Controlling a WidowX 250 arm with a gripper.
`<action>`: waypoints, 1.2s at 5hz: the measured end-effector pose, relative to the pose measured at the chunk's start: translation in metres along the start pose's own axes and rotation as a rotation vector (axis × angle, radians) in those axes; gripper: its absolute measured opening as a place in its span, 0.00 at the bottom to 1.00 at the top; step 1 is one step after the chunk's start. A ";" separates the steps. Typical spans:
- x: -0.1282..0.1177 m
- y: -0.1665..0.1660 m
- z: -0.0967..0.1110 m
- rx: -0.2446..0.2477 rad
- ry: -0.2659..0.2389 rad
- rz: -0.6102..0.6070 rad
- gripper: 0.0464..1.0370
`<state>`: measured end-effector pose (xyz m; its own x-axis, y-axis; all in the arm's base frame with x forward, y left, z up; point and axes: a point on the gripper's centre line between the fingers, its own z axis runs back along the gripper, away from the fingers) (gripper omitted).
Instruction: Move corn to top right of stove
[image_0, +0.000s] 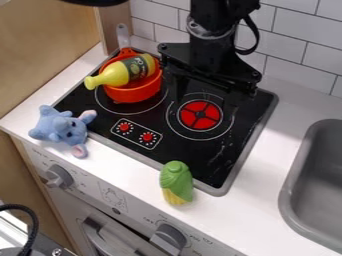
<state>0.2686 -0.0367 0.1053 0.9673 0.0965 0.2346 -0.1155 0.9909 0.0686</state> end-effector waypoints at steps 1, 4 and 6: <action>-0.001 0.000 -0.001 0.004 0.001 0.001 0.96; -0.052 0.017 0.008 0.141 0.077 -0.144 0.96; -0.067 0.014 -0.003 0.135 0.080 -0.122 0.96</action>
<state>0.2031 -0.0294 0.0871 0.9902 -0.0113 0.1392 -0.0202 0.9747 0.2225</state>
